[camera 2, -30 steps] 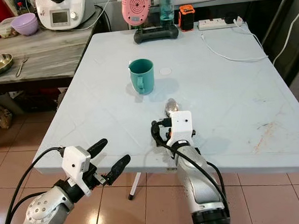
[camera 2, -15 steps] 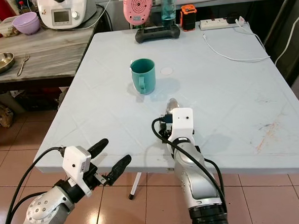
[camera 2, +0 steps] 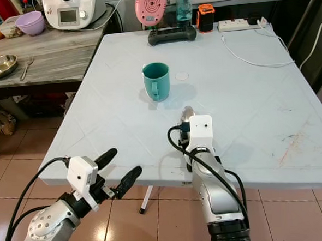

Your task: Setting the table

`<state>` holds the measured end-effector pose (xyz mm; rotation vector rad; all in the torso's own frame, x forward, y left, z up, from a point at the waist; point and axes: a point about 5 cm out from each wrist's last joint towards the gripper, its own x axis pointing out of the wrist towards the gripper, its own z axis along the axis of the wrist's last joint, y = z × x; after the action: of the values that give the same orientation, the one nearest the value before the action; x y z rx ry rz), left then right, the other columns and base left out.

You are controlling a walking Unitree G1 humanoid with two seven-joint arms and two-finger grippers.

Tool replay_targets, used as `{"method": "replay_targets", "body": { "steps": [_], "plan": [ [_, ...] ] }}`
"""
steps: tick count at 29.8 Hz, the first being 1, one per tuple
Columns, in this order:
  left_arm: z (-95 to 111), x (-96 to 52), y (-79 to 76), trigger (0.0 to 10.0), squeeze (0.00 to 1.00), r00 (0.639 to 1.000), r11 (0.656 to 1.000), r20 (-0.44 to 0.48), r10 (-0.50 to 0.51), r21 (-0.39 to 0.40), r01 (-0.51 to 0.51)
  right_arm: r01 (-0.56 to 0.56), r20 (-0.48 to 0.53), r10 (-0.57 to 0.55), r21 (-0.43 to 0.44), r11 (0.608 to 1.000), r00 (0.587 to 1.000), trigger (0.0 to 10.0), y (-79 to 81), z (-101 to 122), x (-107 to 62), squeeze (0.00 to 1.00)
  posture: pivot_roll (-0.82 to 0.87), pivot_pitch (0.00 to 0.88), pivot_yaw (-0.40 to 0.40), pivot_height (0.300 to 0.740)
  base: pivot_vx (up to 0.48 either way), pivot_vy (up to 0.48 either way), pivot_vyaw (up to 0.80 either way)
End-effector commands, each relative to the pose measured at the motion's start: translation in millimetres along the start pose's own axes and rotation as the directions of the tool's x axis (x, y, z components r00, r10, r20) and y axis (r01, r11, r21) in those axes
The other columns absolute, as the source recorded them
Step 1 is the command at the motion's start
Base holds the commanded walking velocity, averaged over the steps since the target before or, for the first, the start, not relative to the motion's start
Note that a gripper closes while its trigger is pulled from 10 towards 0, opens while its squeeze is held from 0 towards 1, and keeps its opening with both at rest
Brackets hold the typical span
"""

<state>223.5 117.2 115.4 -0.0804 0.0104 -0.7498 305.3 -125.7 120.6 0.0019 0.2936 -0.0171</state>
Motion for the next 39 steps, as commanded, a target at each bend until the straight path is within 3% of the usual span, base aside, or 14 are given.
{"method": "replay_targets", "body": {
  "steps": [1, 12, 32, 36, 39],
  "plan": [
    [1.9, -0.6, -1.0, 10.0, 0.00, 1.000, 0.999, -0.002, -0.031, -0.009, 0.031, 0.074, -0.133, -0.075, -0.015, 0.997, 0.988, 0.0, -15.8, -27.5, -1.8, 0.00, -0.12, 0.144, 0.100, 0.740, 0.000, 0.000, 0.00],
    [-11.2, -10.2, -8.3, 10.0, 0.00, 0.990, 0.988, -0.050, -0.133, -0.087, 0.129, 0.059, -0.169, -0.066, -0.041, 0.997, 0.983, 0.0, -18.2, -31.2, -2.2, 0.00, -0.13, 0.143, 0.096, 0.740, 0.000, 0.000, 0.00],
    [-16.4, -10.3, -2.9, 10.0, 0.00, 0.990, 0.989, -0.057, -0.130, -0.075, 0.126, 0.045, -0.194, -0.050, -0.027, 0.999, 0.980, 0.0, -15.9, -32.7, 2.3, 0.00, -0.13, 0.123, 0.088, 0.740, 0.000, 0.000, 0.00],
    [-17.5, -9.3, -1.2, 10.0, 0.00, 0.991, 0.991, -0.053, -0.120, -0.064, 0.116, 0.040, -0.160, -0.042, -0.019, 0.999, 0.986, 0.0, -15.9, -26.6, 4.4, 0.00, -0.12, 0.120, 0.087, 0.740, 0.000, 0.000, 0.00],
    [-17.0, -9.5, 1.9, 10.0, 0.00, 0.995, 0.995, -0.044, -0.090, -0.052, 0.088, 0.029, -0.043, -0.030, -0.033, 0.999, 0.999, 0.0, -15.9, -7.4, 5.7, 0.00, -0.12, 0.120, 0.087, 0.740, 0.000, 0.000, 0.00]
  ]
}}
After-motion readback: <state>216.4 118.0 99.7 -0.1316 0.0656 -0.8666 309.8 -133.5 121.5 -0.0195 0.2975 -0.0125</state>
